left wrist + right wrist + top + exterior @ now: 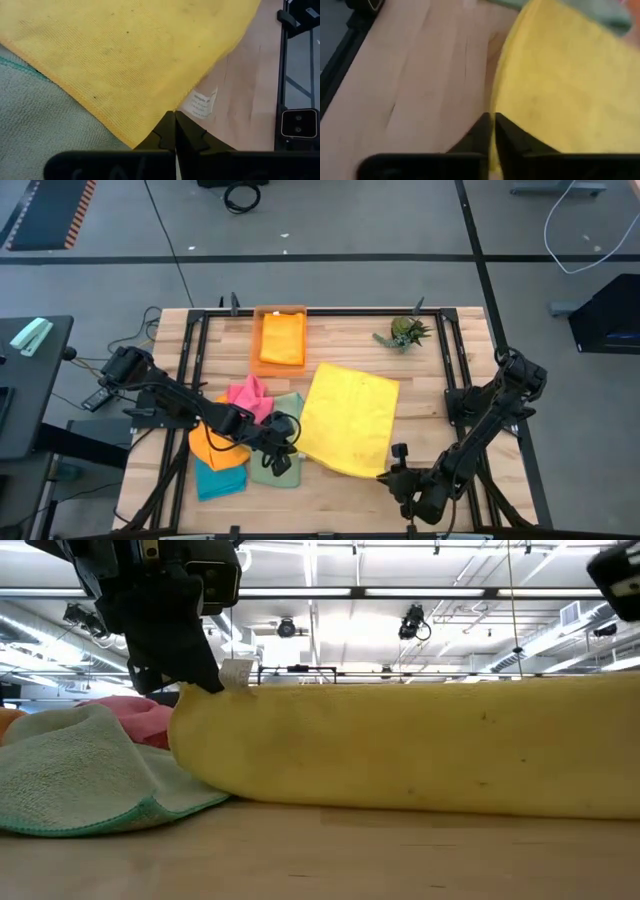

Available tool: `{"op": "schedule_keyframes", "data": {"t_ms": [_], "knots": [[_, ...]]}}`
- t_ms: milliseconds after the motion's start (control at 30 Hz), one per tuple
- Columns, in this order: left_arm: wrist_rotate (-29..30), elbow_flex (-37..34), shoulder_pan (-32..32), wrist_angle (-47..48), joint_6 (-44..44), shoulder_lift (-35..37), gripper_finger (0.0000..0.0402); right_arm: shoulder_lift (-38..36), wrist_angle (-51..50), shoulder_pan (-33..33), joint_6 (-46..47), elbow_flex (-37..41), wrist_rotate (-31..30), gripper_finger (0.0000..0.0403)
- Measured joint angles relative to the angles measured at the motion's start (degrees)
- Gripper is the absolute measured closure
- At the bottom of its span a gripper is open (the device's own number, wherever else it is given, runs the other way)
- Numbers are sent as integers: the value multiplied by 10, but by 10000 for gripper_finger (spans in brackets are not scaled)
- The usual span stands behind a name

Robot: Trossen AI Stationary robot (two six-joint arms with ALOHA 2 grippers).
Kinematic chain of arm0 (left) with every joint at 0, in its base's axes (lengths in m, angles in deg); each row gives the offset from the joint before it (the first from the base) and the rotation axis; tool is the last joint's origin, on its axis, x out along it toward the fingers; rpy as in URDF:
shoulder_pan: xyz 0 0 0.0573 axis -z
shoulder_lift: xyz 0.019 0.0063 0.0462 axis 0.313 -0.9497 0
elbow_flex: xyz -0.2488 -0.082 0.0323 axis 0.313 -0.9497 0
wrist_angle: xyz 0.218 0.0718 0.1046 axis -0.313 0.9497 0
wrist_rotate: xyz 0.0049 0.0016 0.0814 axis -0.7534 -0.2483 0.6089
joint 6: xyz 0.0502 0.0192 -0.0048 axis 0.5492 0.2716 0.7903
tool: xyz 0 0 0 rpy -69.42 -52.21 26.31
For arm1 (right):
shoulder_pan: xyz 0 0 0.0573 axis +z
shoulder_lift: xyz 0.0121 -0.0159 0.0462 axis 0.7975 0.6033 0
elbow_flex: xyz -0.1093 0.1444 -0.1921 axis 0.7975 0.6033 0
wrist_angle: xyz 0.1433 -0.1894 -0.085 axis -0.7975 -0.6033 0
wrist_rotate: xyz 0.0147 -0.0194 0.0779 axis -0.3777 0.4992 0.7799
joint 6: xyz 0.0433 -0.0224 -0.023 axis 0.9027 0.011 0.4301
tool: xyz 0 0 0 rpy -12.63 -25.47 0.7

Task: Fold microfiber towels
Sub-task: Fold the yellow microfiber cloth

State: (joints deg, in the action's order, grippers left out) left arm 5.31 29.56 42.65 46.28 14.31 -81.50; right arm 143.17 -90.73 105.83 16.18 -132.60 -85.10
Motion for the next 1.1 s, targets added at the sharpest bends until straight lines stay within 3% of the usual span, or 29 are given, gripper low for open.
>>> {"op": "schedule_keyframes", "data": {"t_ms": [167,367,533,667,967,1100], "knots": [[0,0,-5,1,7,0,398,-2,-12,-2,79,0,26,397],[0,0,-8,0,14,0,398,-33,-12,1,106,0,-9,400],[0,0,-11,0,14,0,396,-48,-12,0,109,0,5,387],[0,0,-14,0,14,0,398,-46,-12,5,84,0,26,339],[-6,0,-18,0,14,0,397,-39,-11,5,90,21,48,190],[-7,0,-18,0,14,0,395,-34,23,13,39,21,47,153]]}}
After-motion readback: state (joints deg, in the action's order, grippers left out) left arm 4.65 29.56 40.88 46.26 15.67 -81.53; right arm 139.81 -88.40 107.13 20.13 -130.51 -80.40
